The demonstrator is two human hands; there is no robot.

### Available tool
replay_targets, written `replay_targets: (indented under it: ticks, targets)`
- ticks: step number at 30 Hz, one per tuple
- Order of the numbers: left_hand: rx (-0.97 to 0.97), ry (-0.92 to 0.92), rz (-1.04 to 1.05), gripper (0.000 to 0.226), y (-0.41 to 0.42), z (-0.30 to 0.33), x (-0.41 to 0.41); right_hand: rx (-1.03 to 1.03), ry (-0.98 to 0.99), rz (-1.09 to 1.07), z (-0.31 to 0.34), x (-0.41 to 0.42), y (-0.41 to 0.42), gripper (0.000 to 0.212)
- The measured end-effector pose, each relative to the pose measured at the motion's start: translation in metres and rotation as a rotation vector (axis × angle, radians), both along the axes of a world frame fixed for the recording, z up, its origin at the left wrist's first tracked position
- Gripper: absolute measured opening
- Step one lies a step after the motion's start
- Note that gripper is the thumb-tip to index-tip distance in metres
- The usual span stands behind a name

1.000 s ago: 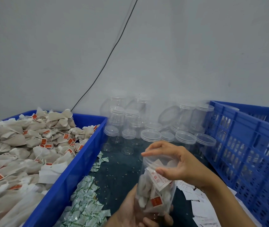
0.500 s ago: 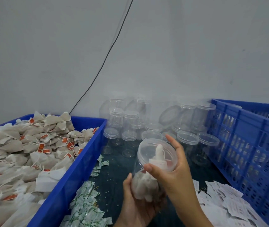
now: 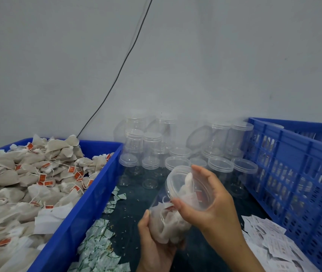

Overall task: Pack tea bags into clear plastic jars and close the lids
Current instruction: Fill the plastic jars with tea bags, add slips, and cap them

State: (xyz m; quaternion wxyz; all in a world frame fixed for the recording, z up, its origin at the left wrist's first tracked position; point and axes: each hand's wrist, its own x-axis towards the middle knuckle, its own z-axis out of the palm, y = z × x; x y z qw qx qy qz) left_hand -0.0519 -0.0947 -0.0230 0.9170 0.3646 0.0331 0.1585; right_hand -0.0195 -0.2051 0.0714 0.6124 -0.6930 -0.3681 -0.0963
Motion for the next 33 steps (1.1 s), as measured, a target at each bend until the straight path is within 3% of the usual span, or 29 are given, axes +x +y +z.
replay_targets:
  ticks: [9, 17, 23, 27, 30, 33]
  targets:
    - [0.036, 0.021, -0.147, 0.071, 0.000, 0.015, -0.008, -0.080, -0.137, 0.184, 0.009, 0.013, -0.013, 0.078]
    - [-0.006, 0.061, -0.302, 0.079, 0.002, 0.013, -0.012, -0.201, -0.126, 0.272, 0.016, 0.026, -0.016, 0.075]
    - [-0.008, 0.042, -0.060, 0.071, -0.007, 0.011, -0.005, -0.280, -0.206, 0.163, 0.013, 0.022, -0.017, 0.064]
    - [0.145, 0.010, 0.044, 0.069, -0.010, 0.009, -0.004, -0.256, -0.096, 0.003, 0.012, 0.020, -0.010, 0.060]
    - [0.195, -0.026, 0.037, 0.070, -0.008, 0.003, -0.005, -0.225, -0.126, 0.024, 0.010, 0.022, -0.009, 0.044]
    - [0.120, 0.040, -0.085, 0.073, -0.005, 0.008, -0.010, -0.313, -0.226, 0.161, 0.014, 0.024, -0.017, 0.054]
